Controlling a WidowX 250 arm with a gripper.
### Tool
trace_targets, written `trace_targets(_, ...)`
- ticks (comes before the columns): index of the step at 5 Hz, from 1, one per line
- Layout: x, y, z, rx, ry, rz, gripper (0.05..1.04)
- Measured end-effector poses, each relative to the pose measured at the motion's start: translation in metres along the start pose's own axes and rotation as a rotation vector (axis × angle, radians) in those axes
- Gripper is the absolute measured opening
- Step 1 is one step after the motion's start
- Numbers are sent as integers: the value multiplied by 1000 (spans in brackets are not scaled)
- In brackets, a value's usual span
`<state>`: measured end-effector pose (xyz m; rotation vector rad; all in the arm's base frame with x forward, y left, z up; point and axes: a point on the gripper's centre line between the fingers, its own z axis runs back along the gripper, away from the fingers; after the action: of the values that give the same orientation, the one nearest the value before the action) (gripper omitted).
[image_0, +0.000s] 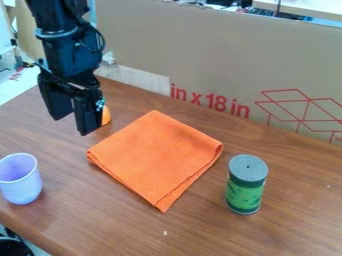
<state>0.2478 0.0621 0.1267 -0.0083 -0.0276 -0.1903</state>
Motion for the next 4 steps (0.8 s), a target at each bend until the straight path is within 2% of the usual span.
trace_targets(1,-2,-1,-6,-11,20,3,1001)
trace_targets(2,-19,-1,-9,-26,14,-12,1001)
trace_targets(3,-39,4,-5,9,7,40,1001)
trace_targets(4,-54,7,-11,45,72,77,1001)
